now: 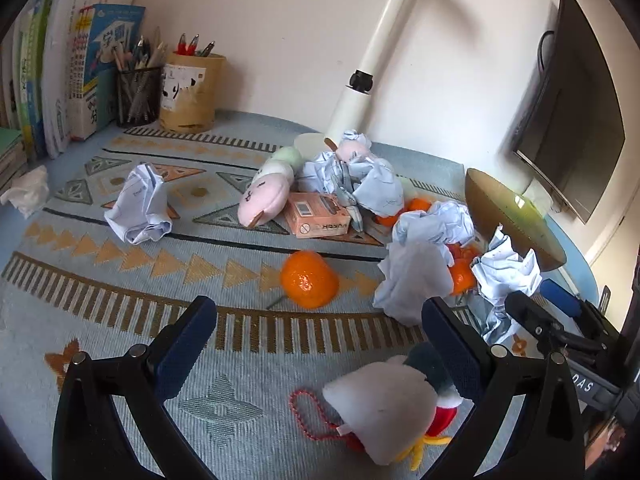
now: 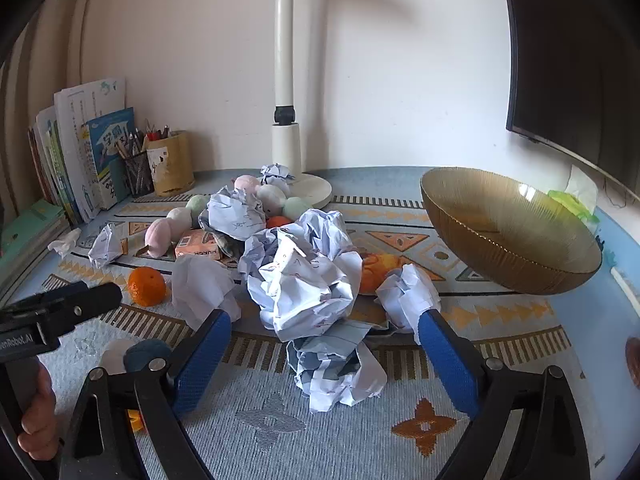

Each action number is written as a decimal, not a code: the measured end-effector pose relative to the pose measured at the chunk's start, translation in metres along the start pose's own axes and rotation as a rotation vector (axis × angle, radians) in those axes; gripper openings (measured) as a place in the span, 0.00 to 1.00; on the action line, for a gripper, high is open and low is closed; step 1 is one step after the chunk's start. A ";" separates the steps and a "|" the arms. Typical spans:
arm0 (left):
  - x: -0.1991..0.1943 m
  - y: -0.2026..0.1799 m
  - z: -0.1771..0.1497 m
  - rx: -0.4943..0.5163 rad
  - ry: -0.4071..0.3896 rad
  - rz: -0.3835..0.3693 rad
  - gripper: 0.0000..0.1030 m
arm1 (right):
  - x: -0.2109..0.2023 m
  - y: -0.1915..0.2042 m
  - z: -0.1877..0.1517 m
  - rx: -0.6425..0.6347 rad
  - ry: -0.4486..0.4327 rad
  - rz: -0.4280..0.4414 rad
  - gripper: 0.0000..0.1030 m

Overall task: Organize objects
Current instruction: 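Grasp a crumpled white paper ball with the right tool while the left tool holds a white plush toy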

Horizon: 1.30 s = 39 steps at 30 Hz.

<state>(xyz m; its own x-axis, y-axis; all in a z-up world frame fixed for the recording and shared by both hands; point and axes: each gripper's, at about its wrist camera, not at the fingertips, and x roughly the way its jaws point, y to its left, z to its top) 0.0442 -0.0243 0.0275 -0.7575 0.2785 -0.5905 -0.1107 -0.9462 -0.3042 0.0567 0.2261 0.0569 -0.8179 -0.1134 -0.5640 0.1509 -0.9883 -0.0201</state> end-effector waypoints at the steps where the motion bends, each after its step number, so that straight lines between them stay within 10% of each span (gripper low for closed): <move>1: -0.001 0.000 0.000 0.002 -0.005 -0.001 0.99 | 0.000 -0.002 0.000 0.010 -0.004 0.007 0.92; 27: -0.020 -0.047 -0.031 0.272 0.086 -0.124 0.98 | -0.005 -0.029 0.005 0.160 -0.025 0.154 1.00; 33: -0.015 -0.043 -0.031 0.247 0.126 -0.137 0.93 | 0.024 0.008 0.020 0.020 0.060 0.114 0.73; 39: -0.013 -0.047 -0.034 0.268 0.117 -0.115 0.47 | 0.028 0.000 0.014 0.087 0.014 0.195 0.49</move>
<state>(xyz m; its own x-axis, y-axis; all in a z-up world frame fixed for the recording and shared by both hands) 0.0811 0.0223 0.0244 -0.6524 0.3887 -0.6506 -0.3688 -0.9128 -0.1756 0.0255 0.2215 0.0527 -0.7701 -0.3031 -0.5613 0.2571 -0.9528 0.1617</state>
